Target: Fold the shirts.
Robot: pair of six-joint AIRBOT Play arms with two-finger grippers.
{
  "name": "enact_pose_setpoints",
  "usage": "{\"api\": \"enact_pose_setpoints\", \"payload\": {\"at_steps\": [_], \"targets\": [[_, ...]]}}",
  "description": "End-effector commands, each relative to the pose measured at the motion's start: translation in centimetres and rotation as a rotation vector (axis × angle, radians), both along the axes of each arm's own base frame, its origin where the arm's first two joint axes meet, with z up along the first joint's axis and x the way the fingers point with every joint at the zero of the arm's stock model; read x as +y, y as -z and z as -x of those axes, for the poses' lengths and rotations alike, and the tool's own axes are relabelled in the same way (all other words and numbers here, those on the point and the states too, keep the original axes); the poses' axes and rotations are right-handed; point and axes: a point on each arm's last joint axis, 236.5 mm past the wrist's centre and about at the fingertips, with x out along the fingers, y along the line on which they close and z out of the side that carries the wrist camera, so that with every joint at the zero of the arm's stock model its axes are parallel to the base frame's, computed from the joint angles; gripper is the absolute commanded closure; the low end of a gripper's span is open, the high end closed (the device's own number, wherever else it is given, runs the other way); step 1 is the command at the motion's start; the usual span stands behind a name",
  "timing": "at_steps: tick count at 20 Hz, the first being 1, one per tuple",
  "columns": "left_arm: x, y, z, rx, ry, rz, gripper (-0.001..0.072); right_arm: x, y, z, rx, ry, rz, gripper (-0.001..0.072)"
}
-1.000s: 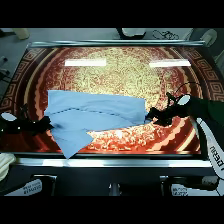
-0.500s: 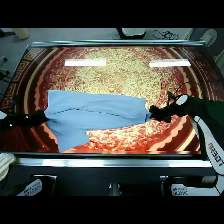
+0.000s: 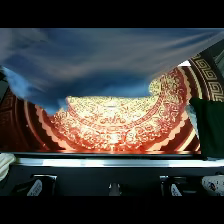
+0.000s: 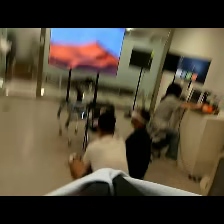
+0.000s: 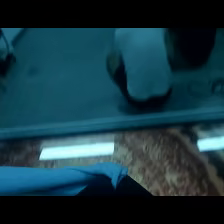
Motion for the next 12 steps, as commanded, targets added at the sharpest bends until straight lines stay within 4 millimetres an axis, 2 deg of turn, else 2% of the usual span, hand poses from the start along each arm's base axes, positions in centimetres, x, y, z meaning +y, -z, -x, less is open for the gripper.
{"api": "enact_pose_setpoints", "payload": {"at_steps": [1,2,4,6,7,9,11,12], "targets": [[-4.0,-7.0,11.9,-0.229,0.043,-0.002,0.0686,-0.9,-9.9,13.6,-0.361,0.079,0.017,0.0689],[-4.1,-6.2,11.9,-0.198,0.039,-0.011,0.0686,-1.0,-9.7,14.2,-0.354,0.086,0.025,0.0689],[-3.9,-4.7,11.2,-0.134,0.025,-0.033,0.0686,-1.6,-8.2,13.8,-0.290,0.112,0.044,0.0689],[-2.5,-2.4,9.5,-0.027,-0.036,-0.063,0.0686,-2.3,-5.8,12.3,-0.178,0.135,0.061,0.0689],[-1.3,-0.5,8.1,0.058,-0.077,-0.077,0.0686,-2.6,-4.0,11.1,-0.097,0.143,0.075,0.0689],[0.2,4.2,4.5,0.249,-0.093,-0.088,0.0686,-3.2,0.9,7.9,0.117,0.150,0.099,0.0689],[1.6,11.4,-0.5,0.493,-0.067,-0.083,0.0686,-3.5,8.4,3.9,0.434,0.124,0.132,0.0688],[2.4,15.3,-3.0,0.604,-0.051,-0.072,0.0686,-3.6,12.9,1.8,0.617,0.104,0.136,0.0688]]}}
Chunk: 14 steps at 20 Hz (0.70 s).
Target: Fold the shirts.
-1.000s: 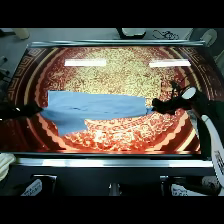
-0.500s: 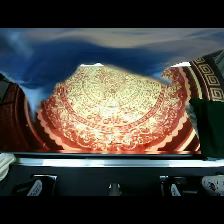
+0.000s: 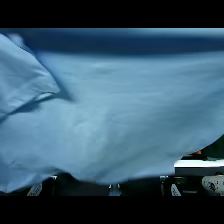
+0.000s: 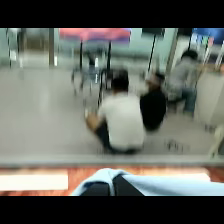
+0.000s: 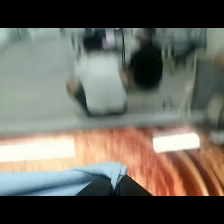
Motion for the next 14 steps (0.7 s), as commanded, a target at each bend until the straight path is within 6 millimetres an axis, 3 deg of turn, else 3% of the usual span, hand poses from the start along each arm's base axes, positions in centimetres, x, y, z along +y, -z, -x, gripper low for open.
{"api": "enact_pose_setpoints", "payload": {"at_steps": [1,4,6,7,8,10,12,14], "targets": [[2.7,13.6,-7.1,0.414,0.010,0.004,0.0686,-0.7,13.5,-5.1,0.541,-0.008,0.004,0.0688],[3.1,28.5,-13.5,0.710,0.063,0.073,0.0686,0.3,25.7,-12.5,0.826,-0.060,-0.061,0.0689],[2.3,37.7,-16.9,0.833,0.075,0.111,0.0685,0.6,34.0,-15.9,0.992,-0.061,-0.114,0.0688],[1.8,41.5,-18.8,0.865,0.068,0.123,0.0685,0.8,37.2,-18.1,1.012,-0.065,-0.136,0.0688],[1.5,44.2,-20.7,0.874,0.057,0.128,0.0685,1.1,40.1,-20.1,1.010,-0.068,-0.158,0.0688],[1.1,48.3,-24.7,0.863,0.028,0.144,0.0684,1.6,43.5,-23.7,0.948,-0.069,-0.203,0.0688],[0.7,50.5,-28.1,0.835,0.006,0.202,0.0684,1.6,44.6,-26.8,0.848,-0.044,-0.250,0.0688],[0.9,51.2,-31.3,0.782,-0.024,0.257,0.0684,1.0,44.3,-29.6,0.736,-0.004,-0.279,0.0688]]}}
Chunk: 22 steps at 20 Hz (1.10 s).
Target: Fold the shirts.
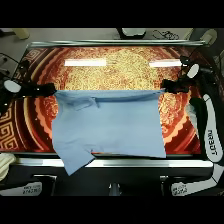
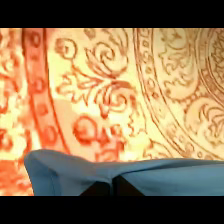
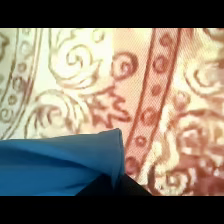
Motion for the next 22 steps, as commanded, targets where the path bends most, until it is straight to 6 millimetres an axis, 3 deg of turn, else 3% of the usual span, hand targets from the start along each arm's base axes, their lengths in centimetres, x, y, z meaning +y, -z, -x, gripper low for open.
{"api": "enact_pose_setpoints", "payload": {"at_steps": [1,4,6,8,9,11,12,15,17,18,19,20,21,22], "targets": [[0.2,3.2,-5.9,-0.083,-0.100,0.042,0.0684,-0.4,1.5,-5.6,-0.179,0.111,-0.055,0.0688],[0.4,4.4,-7.4,-0.084,-0.111,0.045,0.0684,-0.3,2.4,-6.1,-0.179,0.163,-0.091,0.0688],[0.2,4.4,-6.0,-0.025,-0.067,0.051,0.0685,0.4,3.1,-3.6,-0.065,0.131,-0.100,0.0687],[1.2,2.7,-2.8,0.054,0.040,-0.010,0.0685,0.9,1.9,0.9,0.080,0.027,-0.061,0.0688],[1.6,2.6,0.0,0.145,0.089,-0.021,0.0685,0.7,1.6,3.7,0.172,-0.033,-0.026,0.0688],[1.5,4.7,7.6,0.448,0.177,-0.010,0.0685,0.7,2.5,8.9,0.383,-0.058,-0.021,0.0688],[1.8,6.2,10.4,0.555,0.203,-0.035,0.0685,0.9,3.5,10.6,0.450,-0.063,-0.029,0.0688],[1.3,9.7,13.0,0.640,0.177,-0.025,0.0686,1.3,7.7,13.8,0.559,-0.057,-0.049,0.0688],[0.9,10.5,13.1,0.645,0.167,-0.024,0.0678,1.6,8.8,13.4,0.546,-0.042,-0.066,0.0686],[0.8,10.0,12.8,0.638,0.170,-0.020,0.0510,1.8,8.5,12.7,0.520,-0.024,-0.077,0.0563],[0.9,9.0,12.9,0.644,0.180,-0.019,0.0162,1.9,7.6,12.5,0.510,-0.027,-0.078,0.0305],[1.3,7.6,13.1,0.650,0.186,-0.018,0.0136,1.6,6.0,13.2,0.528,-0.037,-0.071,0.0266],[1.9,6.2,13.7,0.651,0.189,-0.014,0.0231,0.9,4.7,13.9,0.536,-0.041,-0.049,0.0265],[2.7,4.9,14.6,0.653,0.174,-0.009,0.0259,0.2,3.5,15.1,0.559,-0.036,-0.034,0.0264]]}}
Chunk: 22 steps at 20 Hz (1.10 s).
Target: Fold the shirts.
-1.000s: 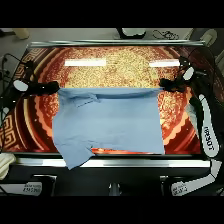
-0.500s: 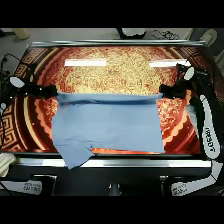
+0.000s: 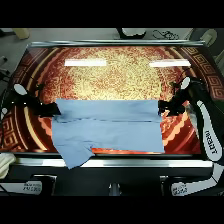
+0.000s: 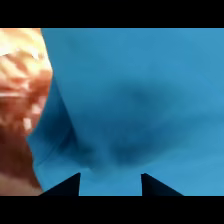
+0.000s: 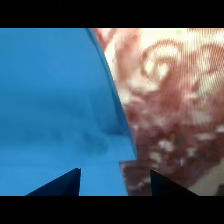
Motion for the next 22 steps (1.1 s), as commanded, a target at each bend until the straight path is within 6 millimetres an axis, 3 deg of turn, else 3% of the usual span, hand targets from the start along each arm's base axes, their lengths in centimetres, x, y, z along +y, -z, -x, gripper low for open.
{"api": "enact_pose_setpoints", "payload": {"at_steps": [1,3,6,11,13,16,19,22], "targets": [[1.8,-3.6,3.7,0.050,-0.022,0.010,0.0259,-1.5,-3.1,3.7,0.079,0.007,0.018,0.0264],[2.5,-3.8,8.1,0.065,-0.083,0.016,0.0258,-2.1,-3.4,6.3,0.093,0.039,0.002,0.0265],[0.3,-1.2,15.9,0.121,-0.129,0.053,0.0256,-1.2,-2.6,8.7,0.065,0.031,-0.019,0.0265],[-3.9,3.7,20.3,0.145,-0.197,0.147,0.0229,-1.0,-2.8,9.3,0.049,0.034,-0.019,0.0274],[-4.7,5.1,20.8,0.151,-0.208,0.156,0.0229,-1.0,-2.8,9.5,0.057,0.033,-0.019,0.0274],[-4.7,6.2,19.6,0.110,-0.232,0.126,0.0228,-1.0,-2.8,9.4,0.055,0.033,-0.018,0.0273],[-5.3,7.4,19.2,0.116,-0.214,0.105,0.0238,-0.9,-2.3,10.3,0.085,0.032,-0.022,0.0211],[-5.9,7.8,18.5,0.103,-0.226,0.099,0.0599,-0.4,0.0,13.1,0.174,0.034,-0.037,0.0201]]}}
